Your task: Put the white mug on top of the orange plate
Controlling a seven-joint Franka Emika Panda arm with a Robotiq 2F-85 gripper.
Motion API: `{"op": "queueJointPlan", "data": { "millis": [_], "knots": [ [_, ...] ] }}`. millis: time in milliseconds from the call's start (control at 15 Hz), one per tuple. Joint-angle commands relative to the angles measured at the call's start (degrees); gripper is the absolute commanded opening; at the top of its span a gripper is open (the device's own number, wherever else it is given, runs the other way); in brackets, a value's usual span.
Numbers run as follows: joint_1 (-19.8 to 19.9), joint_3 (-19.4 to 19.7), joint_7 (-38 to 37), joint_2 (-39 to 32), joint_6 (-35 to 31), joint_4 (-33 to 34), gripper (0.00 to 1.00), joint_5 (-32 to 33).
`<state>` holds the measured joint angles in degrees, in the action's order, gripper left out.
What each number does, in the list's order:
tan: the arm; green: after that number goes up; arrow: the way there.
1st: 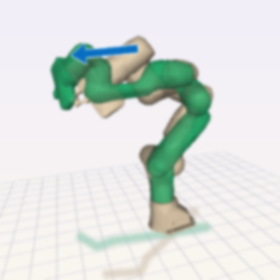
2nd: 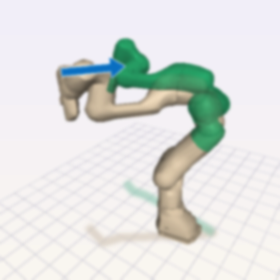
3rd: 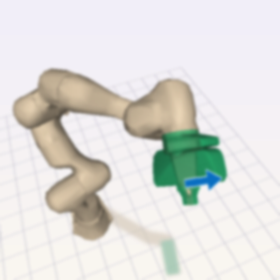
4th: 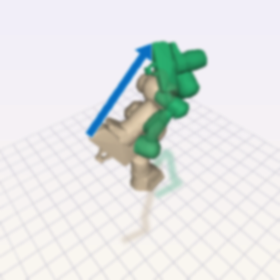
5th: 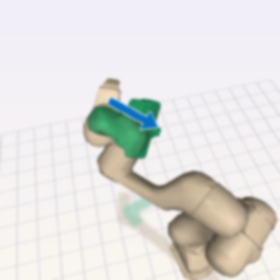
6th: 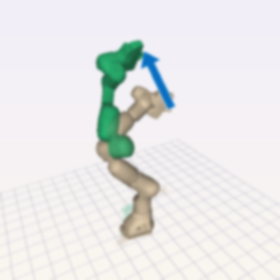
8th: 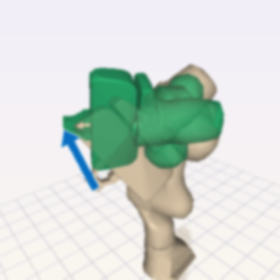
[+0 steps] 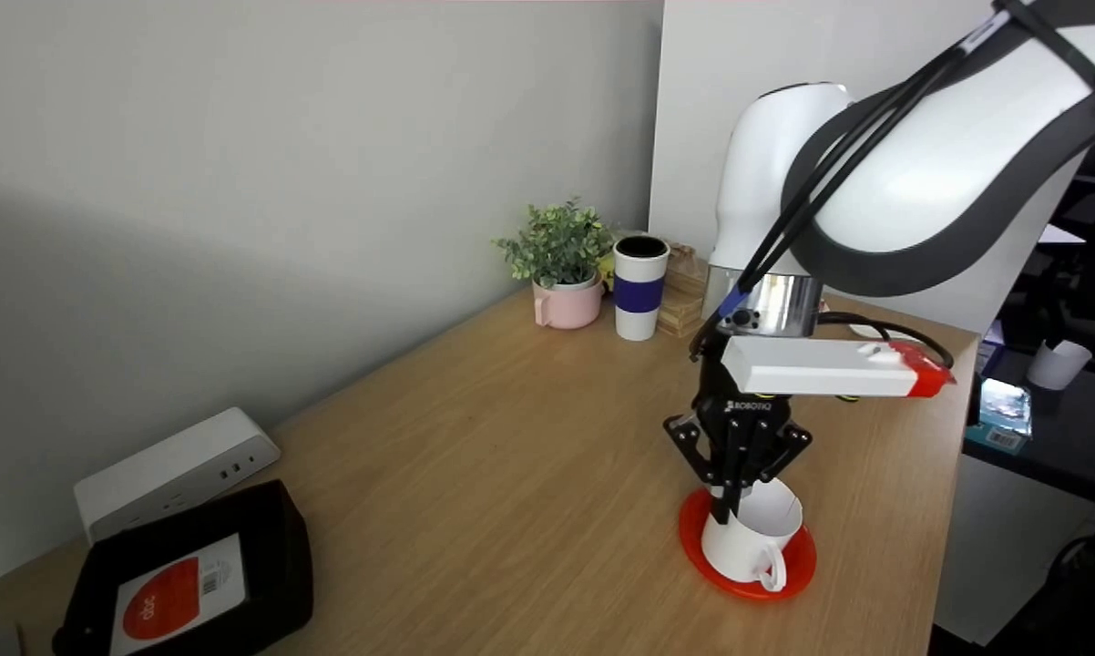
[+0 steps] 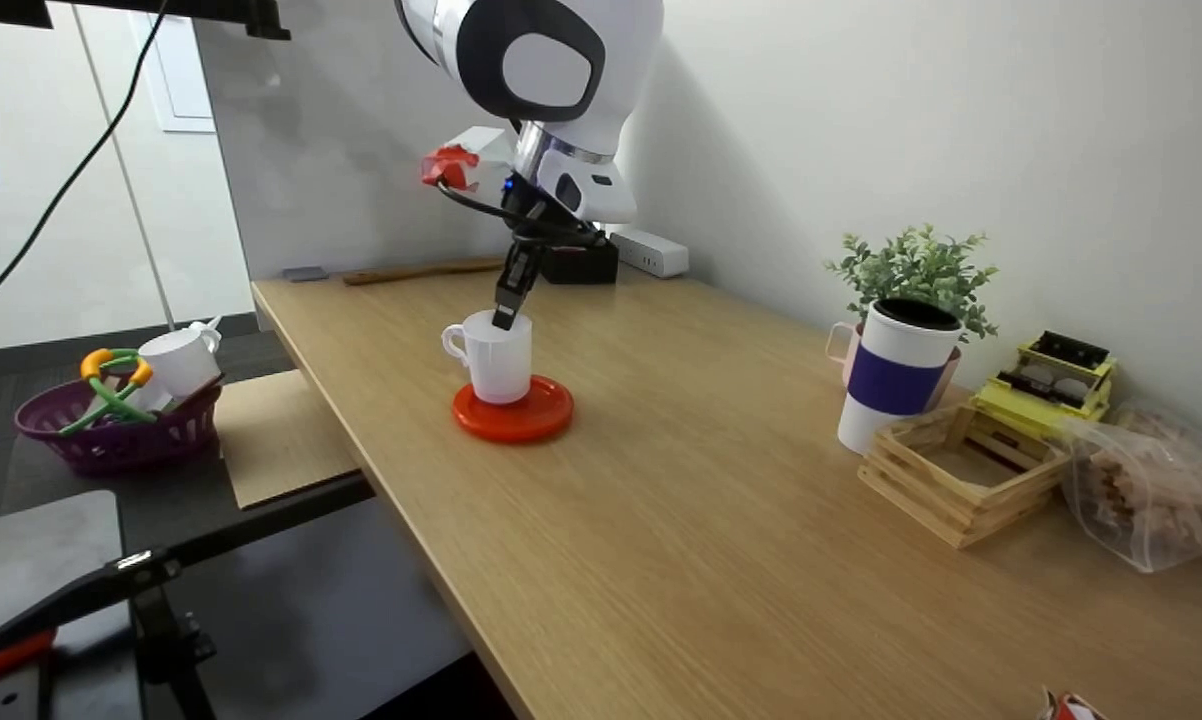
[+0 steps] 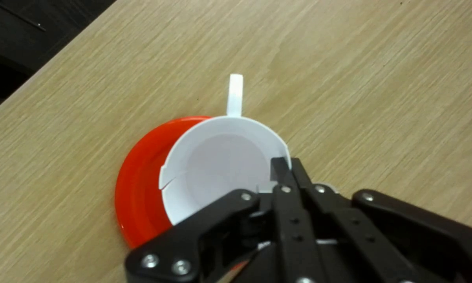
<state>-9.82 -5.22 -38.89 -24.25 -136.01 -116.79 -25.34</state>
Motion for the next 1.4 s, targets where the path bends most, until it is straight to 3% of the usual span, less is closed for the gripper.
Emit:
{"op": "queueJointPlan", "data": {
  "millis": [0, 467, 533, 600, 1200, 1333],
  "knots": [
    [0.8, -0.1, -0.3, 1.7, 0.4, -1.7, 0.0, -1.2],
    [2.1, 0.2, 0.0, 1.7, 0.3, -2.0, 0.0, -2.8],
    [2.3, 0.2, 0.1, 1.6, 0.2, -2.0, 0.19, -3.0],
    [2.5, 0.2, 0.1, 1.6, 0.3, -1.9, 0.28, -3.1],
    [0.7, -0.3, -1.0, 3.0, -1.2, -3.1, 0.89, -1.7],
    [-0.3, -0.4, -1.7, 4.3, -1.8, -4.0, 0.99, -1.1]
  ]
}}
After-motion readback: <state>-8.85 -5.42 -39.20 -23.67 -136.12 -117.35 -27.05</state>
